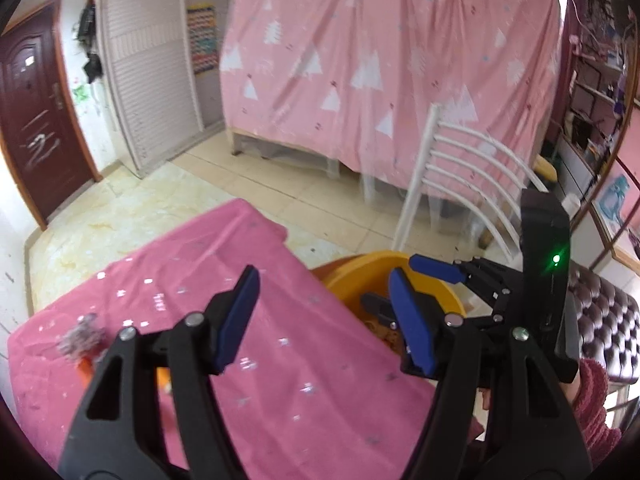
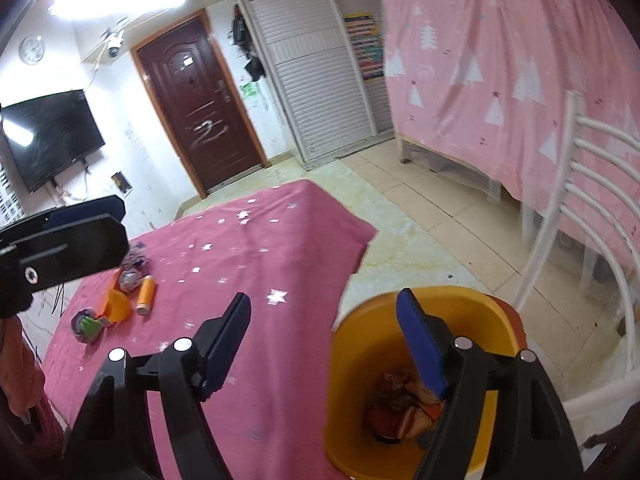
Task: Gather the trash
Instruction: 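Move both open tools back over the remaining items on the table, then grasp the orange thread spool with the right tool while the left tool grasps the lavender sock bundle, then carry the thread spool and sock bundle over to the yellow bin, then open both tools to drop the spool and sock into the bin, then move both open tools back over the remaining items on the table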
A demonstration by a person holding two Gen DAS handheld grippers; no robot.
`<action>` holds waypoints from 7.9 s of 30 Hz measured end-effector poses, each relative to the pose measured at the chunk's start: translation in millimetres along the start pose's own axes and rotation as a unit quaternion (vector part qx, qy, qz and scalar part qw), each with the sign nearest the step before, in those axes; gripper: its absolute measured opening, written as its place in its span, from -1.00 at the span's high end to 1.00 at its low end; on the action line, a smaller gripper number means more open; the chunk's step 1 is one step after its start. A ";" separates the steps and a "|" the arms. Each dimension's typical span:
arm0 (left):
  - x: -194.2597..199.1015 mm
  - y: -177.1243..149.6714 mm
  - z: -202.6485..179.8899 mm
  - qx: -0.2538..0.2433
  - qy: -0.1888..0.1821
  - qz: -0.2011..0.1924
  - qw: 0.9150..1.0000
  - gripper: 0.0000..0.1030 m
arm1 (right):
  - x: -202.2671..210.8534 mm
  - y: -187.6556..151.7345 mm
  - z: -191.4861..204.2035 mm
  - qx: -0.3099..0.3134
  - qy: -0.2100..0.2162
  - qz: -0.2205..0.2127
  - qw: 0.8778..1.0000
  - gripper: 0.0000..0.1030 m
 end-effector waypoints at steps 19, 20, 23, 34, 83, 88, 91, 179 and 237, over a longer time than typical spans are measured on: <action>54.3 -47.5 111.9 0.064 0.079 -0.015 0.995 -0.25 | -41.0 5.6 116.3 0.103 0.052 0.043 0.992 -0.34; 55.8 -49.8 118.0 0.067 0.085 -0.014 0.994 -0.25 | -44.5 4.9 123.8 0.108 0.056 0.046 0.992 -0.34; 63.8 -61.9 141.4 0.084 0.100 -0.008 0.991 -0.25 | -53.6 1.1 141.9 0.125 0.071 0.058 0.988 -0.34; 68.3 -101.1 181.3 0.108 0.125 0.022 0.986 -0.25 | -81.0 -6.4 182.1 0.162 0.084 0.086 0.979 -0.34; 36.2 -169.5 191.8 0.119 0.115 0.086 0.983 0.54 | -129.3 -28.8 223.5 0.235 0.026 0.123 0.964 0.81; 49.0 -161.7 194.2 0.121 0.128 0.075 0.982 0.55 | -122.3 -26.6 219.7 0.222 0.035 0.112 0.968 0.81; 58.1 -159.3 196.1 0.121 0.134 0.069 0.981 0.55 | -116.7 -24.5 214.9 0.216 0.038 0.105 0.970 0.81; -85.7 15.0 -71.6 -0.033 -0.037 0.075 0.996 -0.06 | -8.0 -33.9 -94.8 -0.064 -0.062 0.027 0.996 0.78; 11.5 -33.0 148.3 0.122 0.085 0.010 0.989 -0.16 | -48.8 2.5 116.5 0.103 0.027 0.048 0.993 -0.36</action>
Point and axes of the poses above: each gripper's, at about its wrist camera, not at the fingertips, and x roughly against the way its jaws point, z to its left, y to its top, the point moved 5 cm from there along -x, roughly the way its jaws point, and after that the axes turned 1 degree about -x, right-handed, at the moved point
